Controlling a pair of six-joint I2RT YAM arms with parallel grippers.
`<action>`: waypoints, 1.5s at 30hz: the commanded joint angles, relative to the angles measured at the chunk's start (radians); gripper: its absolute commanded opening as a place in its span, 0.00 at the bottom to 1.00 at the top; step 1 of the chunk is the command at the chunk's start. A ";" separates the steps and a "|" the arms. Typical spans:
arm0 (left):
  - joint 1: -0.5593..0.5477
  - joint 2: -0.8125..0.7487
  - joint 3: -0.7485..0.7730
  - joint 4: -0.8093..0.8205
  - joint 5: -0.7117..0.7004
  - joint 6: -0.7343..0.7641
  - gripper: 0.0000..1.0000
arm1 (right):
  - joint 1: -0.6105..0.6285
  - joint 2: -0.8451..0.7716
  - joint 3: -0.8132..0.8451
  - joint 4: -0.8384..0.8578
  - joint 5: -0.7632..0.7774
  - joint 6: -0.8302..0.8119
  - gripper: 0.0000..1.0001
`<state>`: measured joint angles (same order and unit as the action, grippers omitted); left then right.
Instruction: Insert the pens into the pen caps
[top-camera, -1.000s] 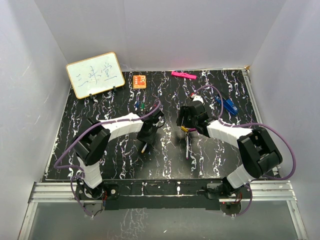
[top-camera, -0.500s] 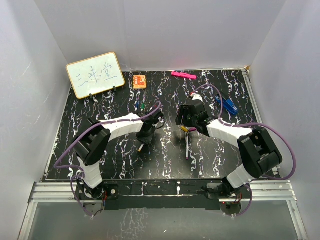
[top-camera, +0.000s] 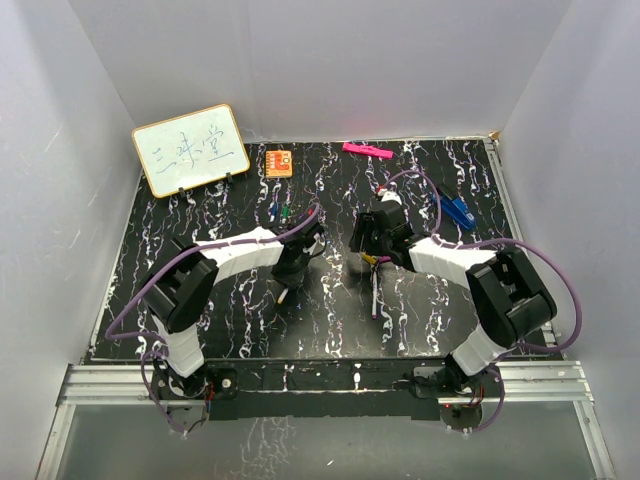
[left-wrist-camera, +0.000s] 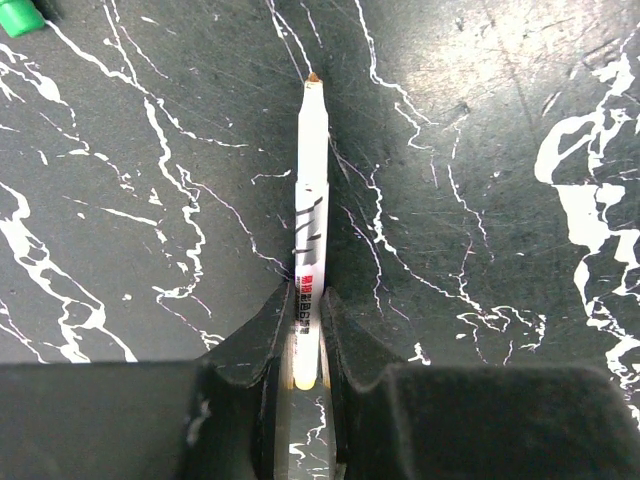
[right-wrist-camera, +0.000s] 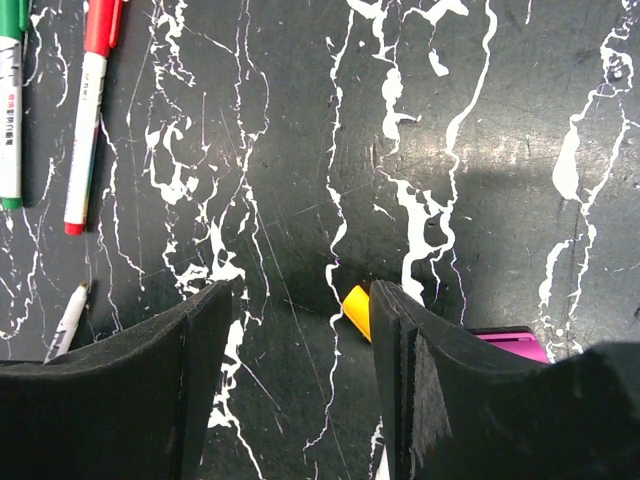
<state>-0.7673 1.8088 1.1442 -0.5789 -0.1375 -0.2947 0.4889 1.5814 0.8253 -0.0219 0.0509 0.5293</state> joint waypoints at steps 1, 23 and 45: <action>0.000 -0.014 -0.031 -0.001 0.070 -0.006 0.00 | 0.002 0.014 0.042 0.054 0.001 -0.001 0.55; 0.011 -0.057 -0.031 0.020 0.124 0.002 0.00 | 0.002 0.028 0.004 -0.008 0.051 -0.065 0.55; 0.029 -0.056 -0.052 0.049 0.137 -0.009 0.00 | 0.028 0.133 0.035 -0.244 0.060 -0.060 0.48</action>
<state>-0.7460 1.7821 1.1110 -0.5274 -0.0181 -0.2966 0.4927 1.6562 0.8505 -0.1066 0.0875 0.4652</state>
